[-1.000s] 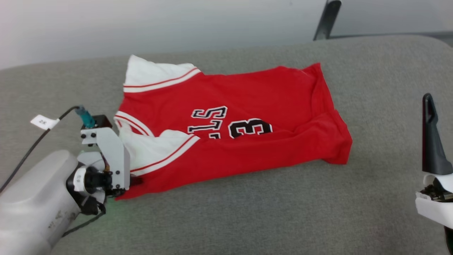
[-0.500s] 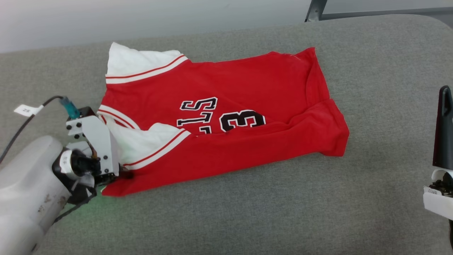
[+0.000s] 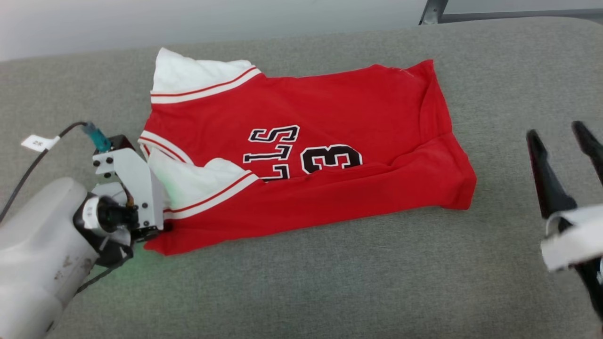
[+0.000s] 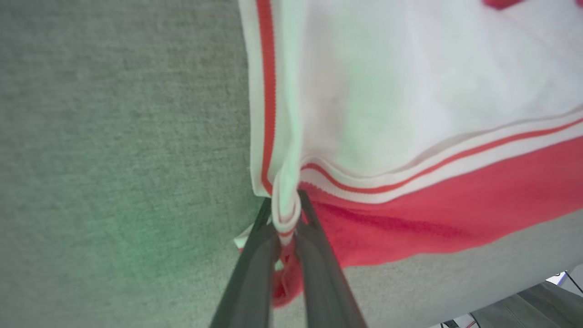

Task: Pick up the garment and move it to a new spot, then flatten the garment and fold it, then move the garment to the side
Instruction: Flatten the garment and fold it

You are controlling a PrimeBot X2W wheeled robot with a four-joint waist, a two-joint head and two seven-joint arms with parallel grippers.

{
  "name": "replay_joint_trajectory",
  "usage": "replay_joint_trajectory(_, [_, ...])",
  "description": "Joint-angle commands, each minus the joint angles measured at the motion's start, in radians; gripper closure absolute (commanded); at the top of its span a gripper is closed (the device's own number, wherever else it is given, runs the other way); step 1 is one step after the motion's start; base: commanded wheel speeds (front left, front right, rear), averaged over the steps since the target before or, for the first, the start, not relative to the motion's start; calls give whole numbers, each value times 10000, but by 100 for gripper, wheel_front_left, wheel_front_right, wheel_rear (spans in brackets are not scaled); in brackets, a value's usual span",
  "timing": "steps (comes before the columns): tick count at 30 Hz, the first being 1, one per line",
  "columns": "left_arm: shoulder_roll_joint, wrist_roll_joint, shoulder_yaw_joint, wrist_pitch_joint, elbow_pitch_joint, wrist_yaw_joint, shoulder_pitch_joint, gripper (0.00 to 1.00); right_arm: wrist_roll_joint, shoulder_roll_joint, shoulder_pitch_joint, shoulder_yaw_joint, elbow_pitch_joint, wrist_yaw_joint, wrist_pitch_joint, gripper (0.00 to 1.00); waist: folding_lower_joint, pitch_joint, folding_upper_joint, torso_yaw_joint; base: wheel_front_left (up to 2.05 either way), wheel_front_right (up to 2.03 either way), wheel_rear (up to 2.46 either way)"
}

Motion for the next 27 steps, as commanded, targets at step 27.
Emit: replay_joint_trajectory(27, [-1849,490,-323,-832,853,-1010,-771,100,1667,-895,-2650,1121,4143,2,9092,0,0,965,-1,1628,0,0,0])
